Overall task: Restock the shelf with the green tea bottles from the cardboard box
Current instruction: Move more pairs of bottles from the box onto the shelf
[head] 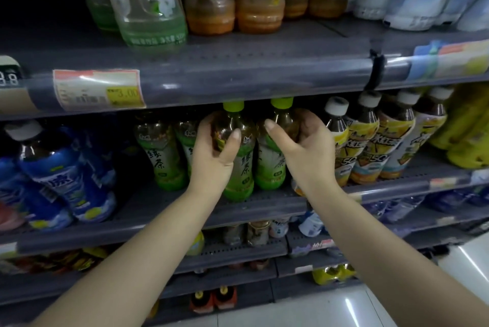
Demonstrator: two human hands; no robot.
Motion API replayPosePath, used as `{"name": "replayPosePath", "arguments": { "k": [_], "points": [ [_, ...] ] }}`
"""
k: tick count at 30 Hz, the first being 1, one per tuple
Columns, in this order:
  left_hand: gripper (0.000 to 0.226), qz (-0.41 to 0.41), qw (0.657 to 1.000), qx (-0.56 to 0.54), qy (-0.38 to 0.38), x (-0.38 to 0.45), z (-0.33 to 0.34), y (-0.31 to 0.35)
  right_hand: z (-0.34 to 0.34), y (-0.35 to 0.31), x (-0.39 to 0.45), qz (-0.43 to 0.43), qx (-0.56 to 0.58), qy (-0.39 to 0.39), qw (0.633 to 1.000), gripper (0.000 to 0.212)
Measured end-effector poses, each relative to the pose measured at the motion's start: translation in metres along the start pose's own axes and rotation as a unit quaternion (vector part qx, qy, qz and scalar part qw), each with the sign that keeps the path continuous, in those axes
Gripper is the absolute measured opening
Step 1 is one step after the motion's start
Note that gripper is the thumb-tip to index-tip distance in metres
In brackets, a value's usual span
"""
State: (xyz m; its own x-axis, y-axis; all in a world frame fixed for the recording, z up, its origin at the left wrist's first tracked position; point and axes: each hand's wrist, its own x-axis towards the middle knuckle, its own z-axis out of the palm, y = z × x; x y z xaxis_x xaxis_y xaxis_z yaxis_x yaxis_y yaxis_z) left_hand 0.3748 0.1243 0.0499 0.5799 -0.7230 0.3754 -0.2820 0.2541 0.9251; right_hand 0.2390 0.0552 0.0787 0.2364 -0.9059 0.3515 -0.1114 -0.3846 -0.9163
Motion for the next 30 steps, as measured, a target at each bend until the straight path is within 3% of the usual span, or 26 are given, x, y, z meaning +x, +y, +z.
{"name": "replayPosePath", "arguments": {
  "k": [8,11,15,19,22,30],
  "points": [
    [0.044,-0.004,0.999,0.037,-0.037,-0.004,0.000,-0.008,0.013,0.015,-0.003,-0.007,-0.067,-0.015,0.998,0.043],
    [0.045,-0.006,0.995,0.070,-0.075,-0.004,-0.004,-0.006,0.017,0.018,-0.005,-0.027,-0.096,-0.017,0.995,0.055],
    [0.070,-0.011,0.986,0.113,-0.119,-0.003,-0.009,-0.006,0.019,0.021,-0.011,-0.030,-0.116,-0.027,0.992,0.077],
    [0.081,-0.021,0.986,0.143,-0.087,-0.004,-0.004,-0.008,0.016,0.022,-0.013,-0.021,-0.099,-0.052,0.993,0.071],
    [0.082,-0.028,0.987,0.138,-0.079,-0.006,-0.006,-0.010,0.011,0.026,-0.015,-0.037,-0.135,-0.069,0.988,0.079],
    [0.093,-0.050,0.976,0.183,-0.106,-0.009,-0.013,-0.005,0.019,0.032,-0.020,-0.041,-0.147,-0.006,0.988,0.078]
  ]
}}
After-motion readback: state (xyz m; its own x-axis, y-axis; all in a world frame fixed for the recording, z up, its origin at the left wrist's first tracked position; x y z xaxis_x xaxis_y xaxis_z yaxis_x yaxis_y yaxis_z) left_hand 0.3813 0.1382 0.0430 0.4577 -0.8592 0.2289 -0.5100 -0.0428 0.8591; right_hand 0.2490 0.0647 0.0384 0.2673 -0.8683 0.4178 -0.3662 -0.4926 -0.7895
